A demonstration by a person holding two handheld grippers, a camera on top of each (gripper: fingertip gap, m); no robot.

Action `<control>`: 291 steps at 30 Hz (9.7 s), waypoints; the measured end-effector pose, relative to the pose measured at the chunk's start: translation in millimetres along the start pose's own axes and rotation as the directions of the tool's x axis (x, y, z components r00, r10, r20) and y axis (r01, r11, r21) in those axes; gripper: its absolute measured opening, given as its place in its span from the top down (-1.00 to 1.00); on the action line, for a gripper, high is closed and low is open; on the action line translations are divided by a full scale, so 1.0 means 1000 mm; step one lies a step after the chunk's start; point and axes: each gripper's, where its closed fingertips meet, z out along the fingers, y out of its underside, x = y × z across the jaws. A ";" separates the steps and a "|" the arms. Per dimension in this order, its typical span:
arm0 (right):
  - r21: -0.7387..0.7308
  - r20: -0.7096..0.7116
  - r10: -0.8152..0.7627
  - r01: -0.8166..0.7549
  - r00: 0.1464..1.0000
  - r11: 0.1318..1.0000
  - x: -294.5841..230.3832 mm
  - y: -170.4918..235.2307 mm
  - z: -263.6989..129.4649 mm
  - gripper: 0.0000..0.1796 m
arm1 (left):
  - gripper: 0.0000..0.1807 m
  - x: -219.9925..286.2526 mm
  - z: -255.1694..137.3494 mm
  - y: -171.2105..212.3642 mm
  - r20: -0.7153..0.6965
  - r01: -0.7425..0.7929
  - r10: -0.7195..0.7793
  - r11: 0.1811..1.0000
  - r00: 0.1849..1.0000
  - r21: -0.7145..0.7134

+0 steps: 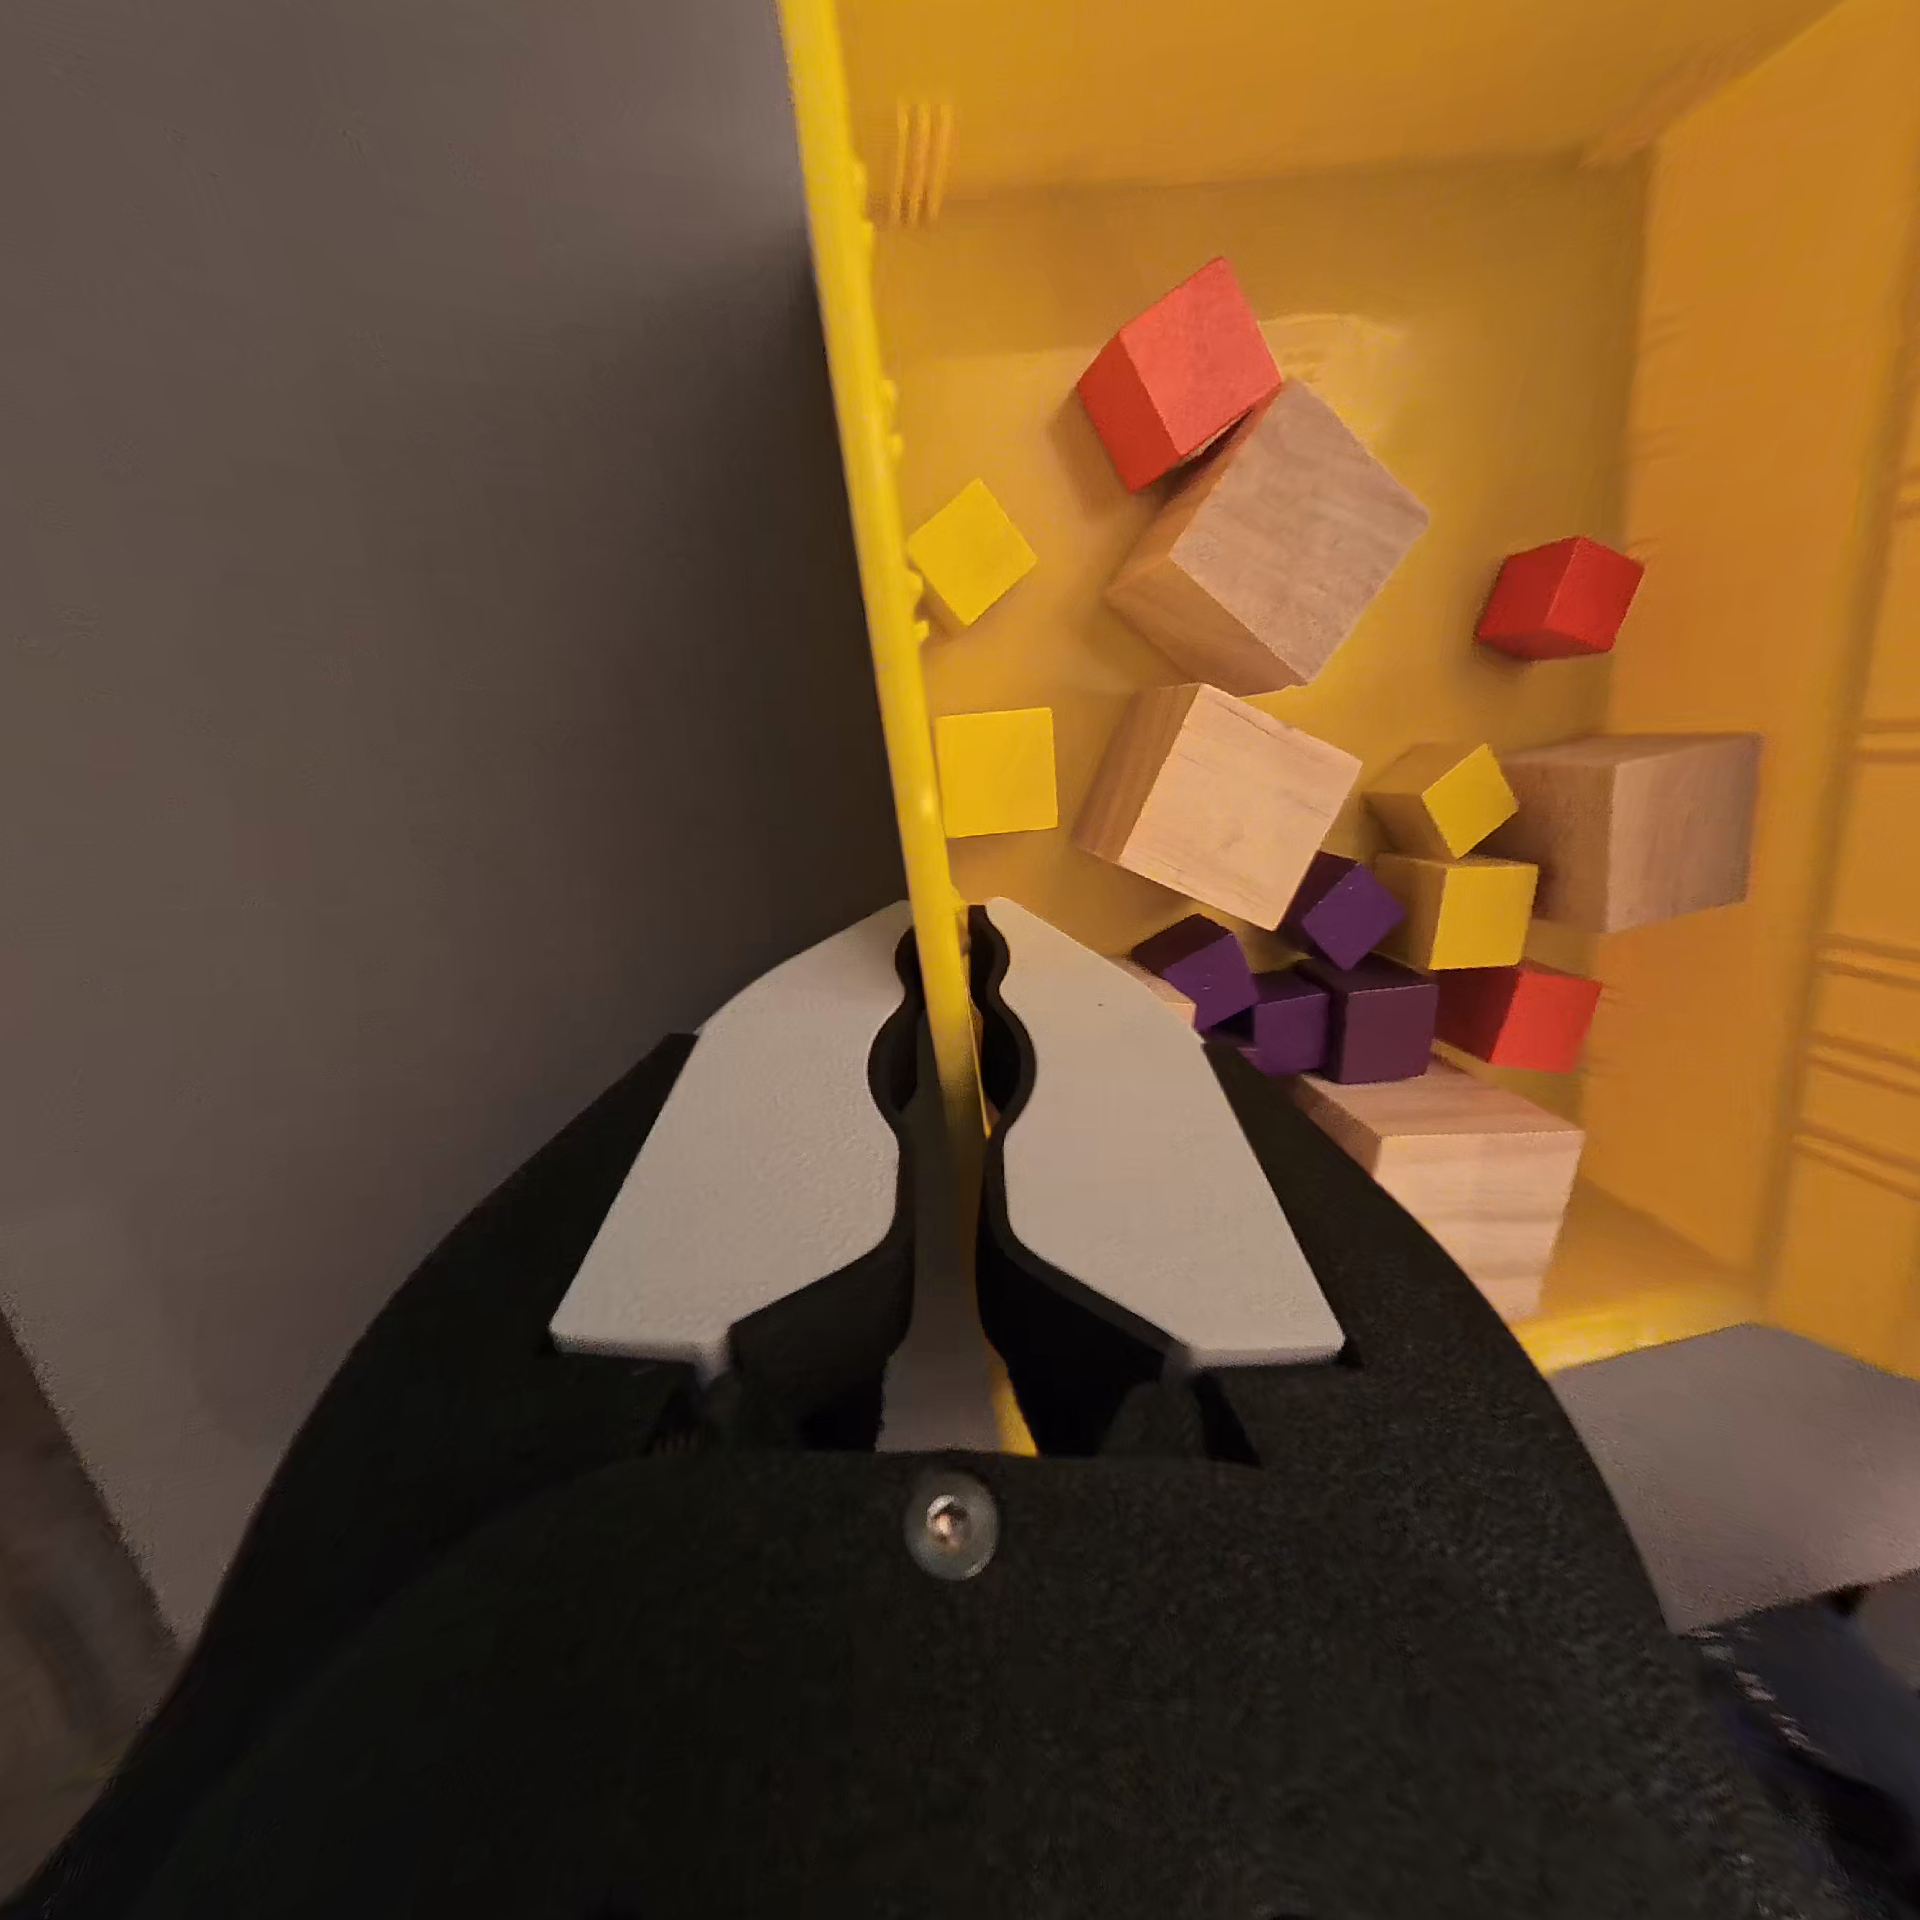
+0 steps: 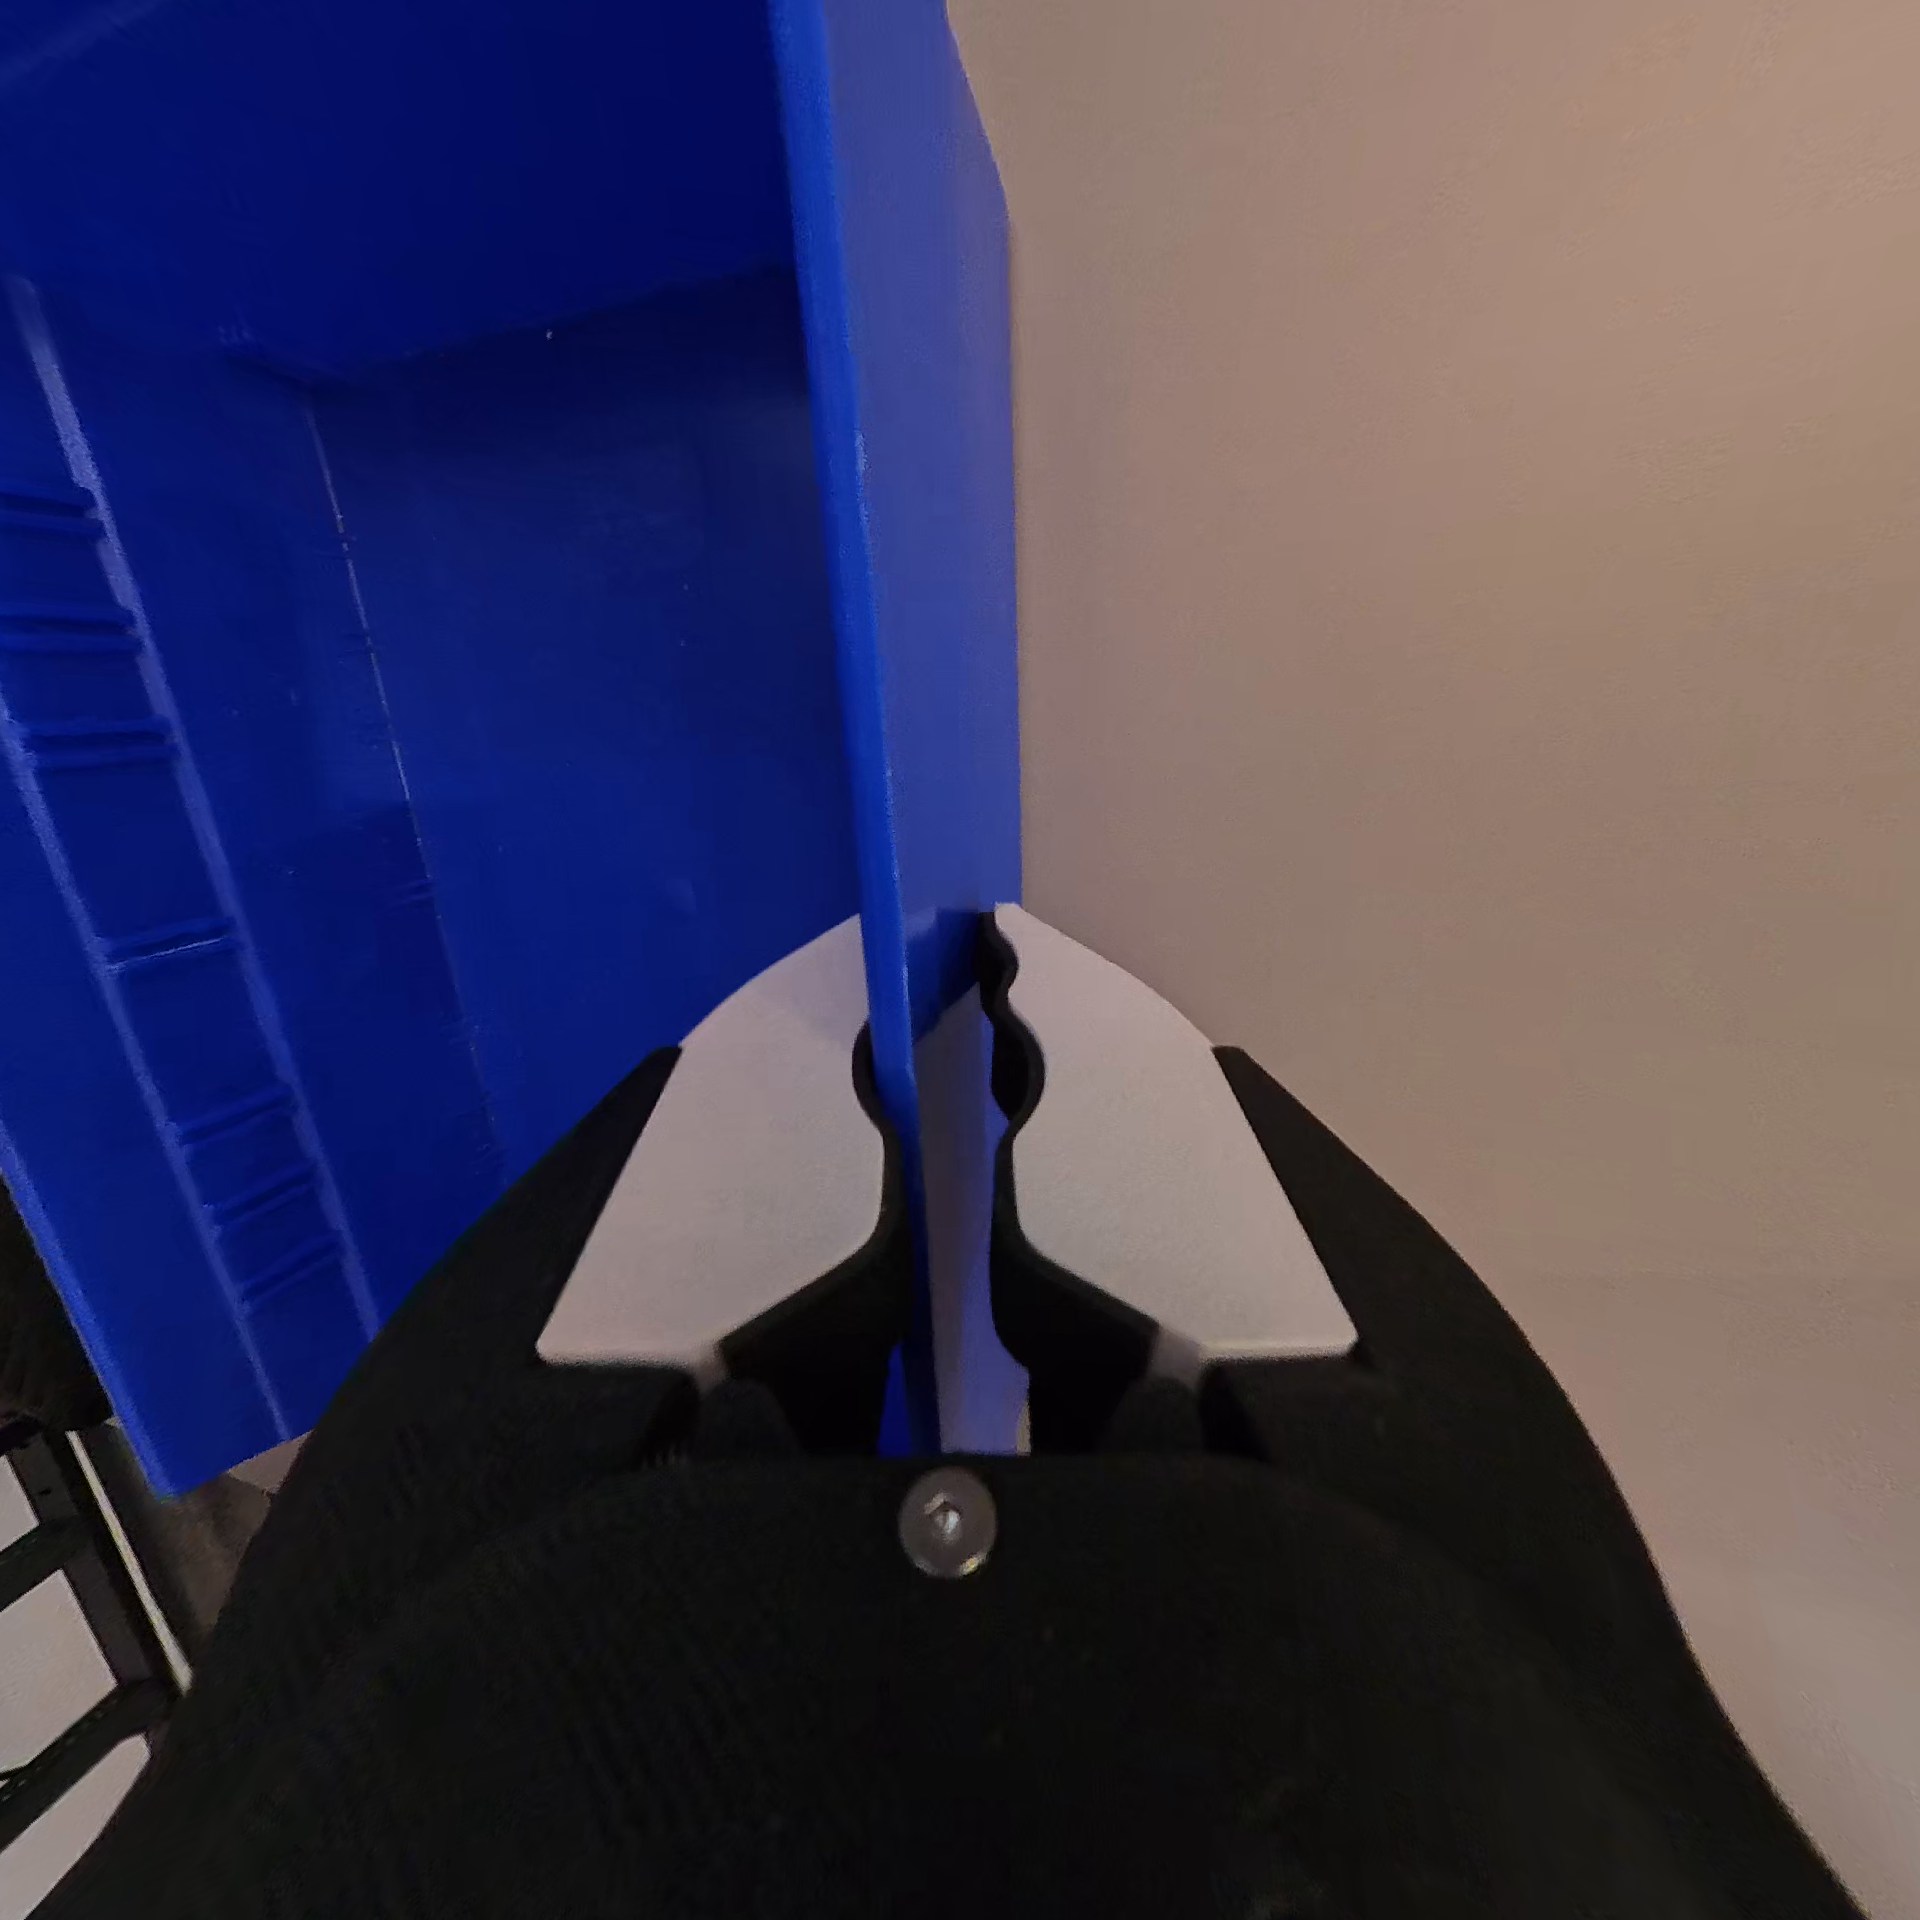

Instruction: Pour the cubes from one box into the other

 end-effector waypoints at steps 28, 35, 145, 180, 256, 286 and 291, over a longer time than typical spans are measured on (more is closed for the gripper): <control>0.797 -0.520 -0.190 0.553 0.833 0.242 -0.221 -0.065 -0.170 0.37 | 0.35 0.302 -0.150 -0.087 -0.020 -0.268 0.588 0.399 0.809 0.877; 0.718 -0.622 -0.179 0.646 0.763 0.260 -0.195 -0.073 -0.144 0.32 | 0.23 0.239 -0.117 -0.111 0.277 -0.420 0.377 0.381 0.884 0.823; -0.061 0.067 -0.518 0.522 0.852 0.851 -0.484 0.021 0.168 0.62 | 0.81 -0.005 0.009 -0.009 0.007 0.091 -0.091 0.995 0.996 0.043; -0.208 -0.061 -0.372 0.353 0.926 0.912 -0.361 -0.021 0.069 0.94 | 0.91 0.141 -0.001 -0.038 -0.033 -0.214 0.217 0.975 0.976 0.062; 0.683 -0.624 0.012 0.538 0.781 0.494 -0.082 -0.072 -0.252 0.93 | 0.94 0.547 -0.068 -0.201 -0.110 -0.286 0.639 0.484 0.761 0.827; 0.665 -0.725 0.043 0.681 0.688 0.306 -0.106 -0.057 -0.272 0.91 | 0.94 0.542 -0.084 -0.194 -0.084 -0.182 0.644 0.336 0.760 0.924; 0.658 -0.723 0.030 0.675 0.690 0.333 -0.103 -0.059 -0.273 0.92 | 0.94 0.545 -0.080 -0.187 -0.049 -0.229 0.652 0.335 0.757 0.914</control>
